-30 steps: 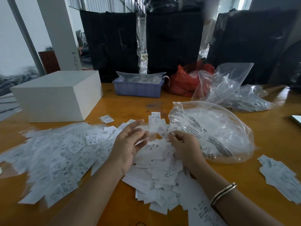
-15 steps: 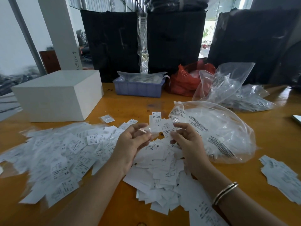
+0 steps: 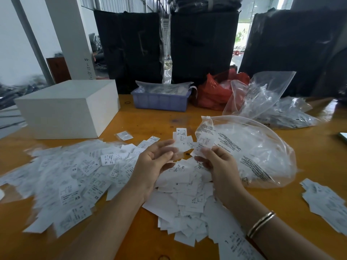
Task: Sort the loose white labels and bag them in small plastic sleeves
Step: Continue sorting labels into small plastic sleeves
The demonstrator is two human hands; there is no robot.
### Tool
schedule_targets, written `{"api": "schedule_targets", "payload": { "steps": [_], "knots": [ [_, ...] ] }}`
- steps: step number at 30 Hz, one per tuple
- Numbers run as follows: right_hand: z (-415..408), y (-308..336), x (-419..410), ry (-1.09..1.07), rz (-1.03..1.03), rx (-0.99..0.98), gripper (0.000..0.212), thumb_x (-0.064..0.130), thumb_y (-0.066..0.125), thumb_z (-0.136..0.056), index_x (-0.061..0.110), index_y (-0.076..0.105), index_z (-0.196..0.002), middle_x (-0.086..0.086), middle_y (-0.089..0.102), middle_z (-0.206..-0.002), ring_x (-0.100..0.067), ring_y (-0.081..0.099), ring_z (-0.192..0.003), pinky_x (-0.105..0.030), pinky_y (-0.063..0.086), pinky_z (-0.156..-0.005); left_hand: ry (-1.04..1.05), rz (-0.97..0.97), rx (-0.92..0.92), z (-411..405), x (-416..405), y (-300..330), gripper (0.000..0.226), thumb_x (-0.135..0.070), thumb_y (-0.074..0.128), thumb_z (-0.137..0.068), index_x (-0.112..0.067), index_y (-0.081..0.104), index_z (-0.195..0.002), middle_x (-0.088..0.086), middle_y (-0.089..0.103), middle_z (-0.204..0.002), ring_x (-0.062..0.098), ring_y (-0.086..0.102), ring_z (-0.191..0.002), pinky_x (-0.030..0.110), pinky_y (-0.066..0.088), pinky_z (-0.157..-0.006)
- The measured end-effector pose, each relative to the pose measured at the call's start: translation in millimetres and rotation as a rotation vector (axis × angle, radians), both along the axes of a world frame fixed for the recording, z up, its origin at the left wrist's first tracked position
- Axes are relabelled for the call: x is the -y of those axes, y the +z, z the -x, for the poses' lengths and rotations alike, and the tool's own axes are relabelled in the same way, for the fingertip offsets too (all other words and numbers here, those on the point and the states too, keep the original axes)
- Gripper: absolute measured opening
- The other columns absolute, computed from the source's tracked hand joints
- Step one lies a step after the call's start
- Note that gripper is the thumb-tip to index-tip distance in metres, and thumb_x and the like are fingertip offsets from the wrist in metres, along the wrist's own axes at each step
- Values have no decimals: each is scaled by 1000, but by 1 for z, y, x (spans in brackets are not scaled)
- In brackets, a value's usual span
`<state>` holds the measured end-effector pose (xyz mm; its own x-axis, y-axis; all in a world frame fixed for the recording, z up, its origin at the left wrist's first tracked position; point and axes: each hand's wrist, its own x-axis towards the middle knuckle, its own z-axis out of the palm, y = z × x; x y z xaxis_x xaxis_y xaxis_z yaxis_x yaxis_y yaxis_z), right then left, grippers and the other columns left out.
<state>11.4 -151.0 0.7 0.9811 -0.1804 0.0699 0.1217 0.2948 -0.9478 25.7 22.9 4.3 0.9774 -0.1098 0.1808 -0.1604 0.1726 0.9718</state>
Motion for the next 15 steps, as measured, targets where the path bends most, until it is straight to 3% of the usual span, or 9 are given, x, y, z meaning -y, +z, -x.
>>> {"api": "schedule_targets", "payload": {
  "steps": [2, 4, 8, 11, 15],
  "knots": [
    [-1, 0, 0, -3, -9, -22, 14, 20, 70, -83, 14, 66, -70, -6, 68, -79, -15, 61, -72, -23, 50, -69, 9, -49, 15, 0, 0, 0, 29, -8, 54, -94, -29, 64, -110, -3, 74, -98, 11, 69, -94, 16, 52, -68],
    [-1, 0, 1, -2, -18, -33, 9, 17, 69, -83, 8, 67, -79, -9, 68, -84, -17, 61, -76, -26, 51, -74, 32, -80, 17, 0, 1, 0, 24, -13, 58, -93, -29, 65, -109, -6, 74, -94, 7, 68, -91, 15, 51, -67],
    [1, 2, 1, -5, -22, -29, 17, 9, 67, -84, 12, 64, -100, -4, 73, -87, -16, 67, -74, -27, 56, -69, 58, -88, 5, -1, 3, 0, 19, -20, 63, -89, -31, 68, -103, -9, 74, -92, 4, 67, -90, 15, 50, -68],
    [4, 5, -1, 36, -65, -39, 8, 11, 66, -85, 11, 67, -92, -5, 73, -82, -16, 68, -68, -21, 53, -58, 48, -83, 4, -1, 2, -1, 20, -19, 62, -90, -30, 66, -106, -7, 74, -94, 6, 67, -94, 19, 49, -74],
    [4, 4, 0, 17, -24, -49, 13, 16, 66, -86, 14, 71, -74, -2, 66, -68, -14, 59, -66, -24, 51, -68, 26, -73, 1, -1, 2, -1, 22, -16, 62, -90, -27, 65, -108, -7, 74, -95, 5, 67, -95, 22, 46, -76]
  ]
}}
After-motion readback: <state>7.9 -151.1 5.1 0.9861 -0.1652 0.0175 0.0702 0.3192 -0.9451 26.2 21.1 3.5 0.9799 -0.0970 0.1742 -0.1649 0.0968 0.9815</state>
